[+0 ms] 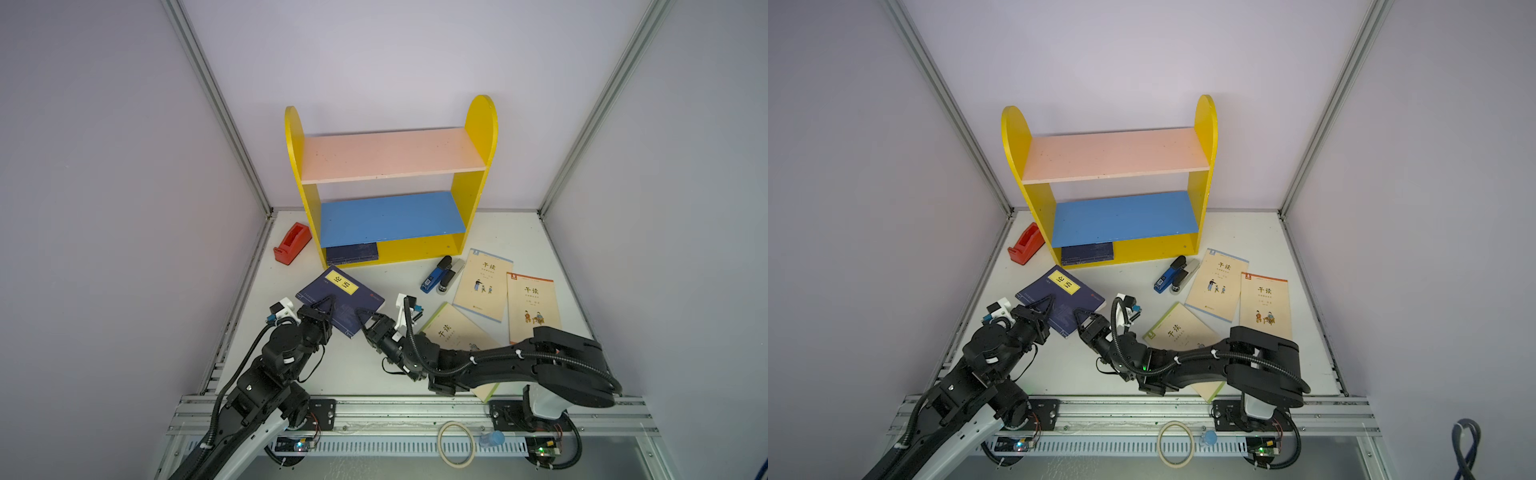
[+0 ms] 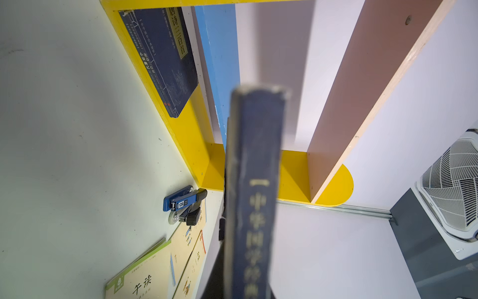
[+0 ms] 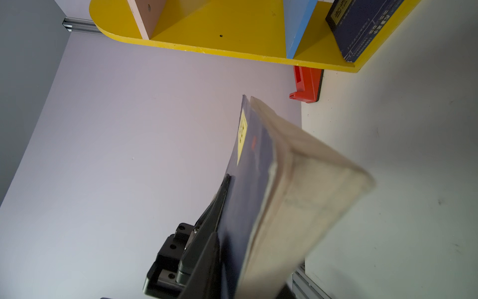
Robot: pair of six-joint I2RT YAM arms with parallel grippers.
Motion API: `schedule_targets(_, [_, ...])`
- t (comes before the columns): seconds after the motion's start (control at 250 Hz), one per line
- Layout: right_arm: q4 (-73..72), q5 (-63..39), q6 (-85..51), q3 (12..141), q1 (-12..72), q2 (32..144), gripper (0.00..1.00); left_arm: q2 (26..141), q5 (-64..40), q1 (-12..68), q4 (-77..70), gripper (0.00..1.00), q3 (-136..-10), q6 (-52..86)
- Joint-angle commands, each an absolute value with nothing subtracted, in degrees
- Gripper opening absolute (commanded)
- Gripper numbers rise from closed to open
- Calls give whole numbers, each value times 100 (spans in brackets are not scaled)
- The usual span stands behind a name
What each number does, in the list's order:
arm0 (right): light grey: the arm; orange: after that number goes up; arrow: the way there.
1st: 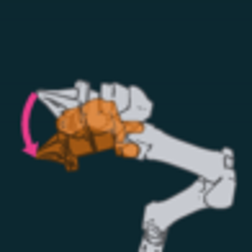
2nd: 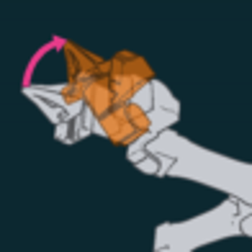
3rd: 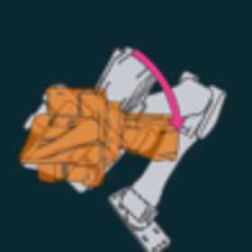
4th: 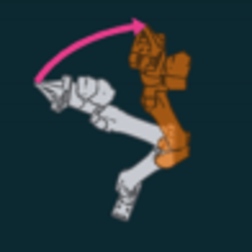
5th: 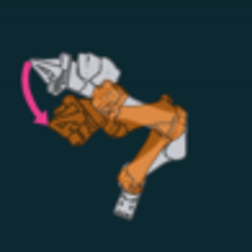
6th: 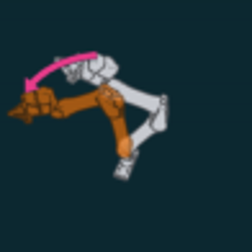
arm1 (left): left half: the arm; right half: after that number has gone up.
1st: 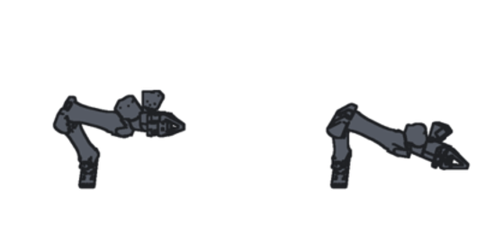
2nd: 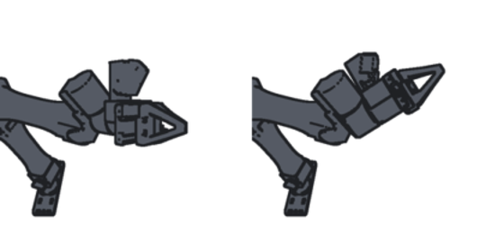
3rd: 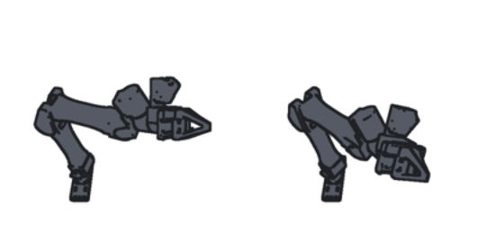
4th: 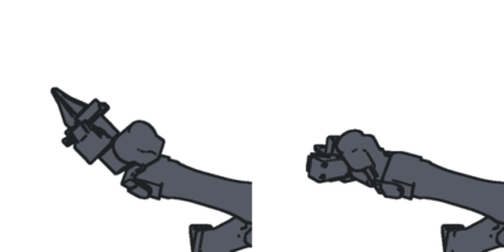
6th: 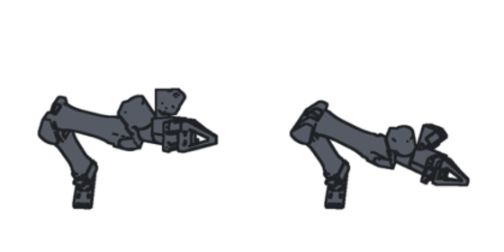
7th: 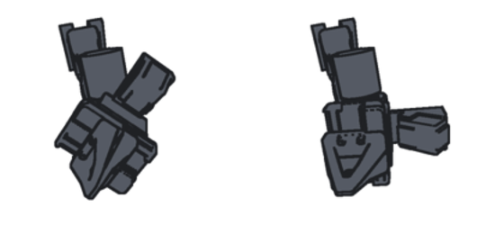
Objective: Stacking books/files
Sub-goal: Pass the book.
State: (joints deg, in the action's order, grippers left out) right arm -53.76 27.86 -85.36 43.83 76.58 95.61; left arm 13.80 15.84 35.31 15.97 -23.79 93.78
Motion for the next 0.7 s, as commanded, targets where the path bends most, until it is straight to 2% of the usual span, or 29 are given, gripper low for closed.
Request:
schedule_targets(0.0, [-5723,2772,-8412,4303,7598,9611,6,1212,1612,3542,1778,14,-2478,9382])
schedule_targets(0.056, [-5794,2678,-8282,4259,7585,9568,0,1137,1640,3533,1875,26,-2521,9226])
schedule_targets(0.188, [-5837,2566,-8016,4050,7538,9343,0,1053,1547,3483,1985,47,-2690,8601])
schedule_targets(0.272, [-5840,2657,-7891,3811,7523,9108,0,1071,1262,3321,1868,57,-2785,8132])
schedule_targets(0.436, [-5740,2792,-7844,3421,7453,8661,0,1453,-342,2304,1034,67,-2518,8256])
schedule_targets(0.556, [-5547,2776,-7807,3273,7415,8398,0,2032,-1888,1244,270,68,-2334,8610])
schedule_targets(0.7, [-5375,2762,-7909,3093,7321,8182,0,2409,-2603,677,-63,71,-2446,8476])
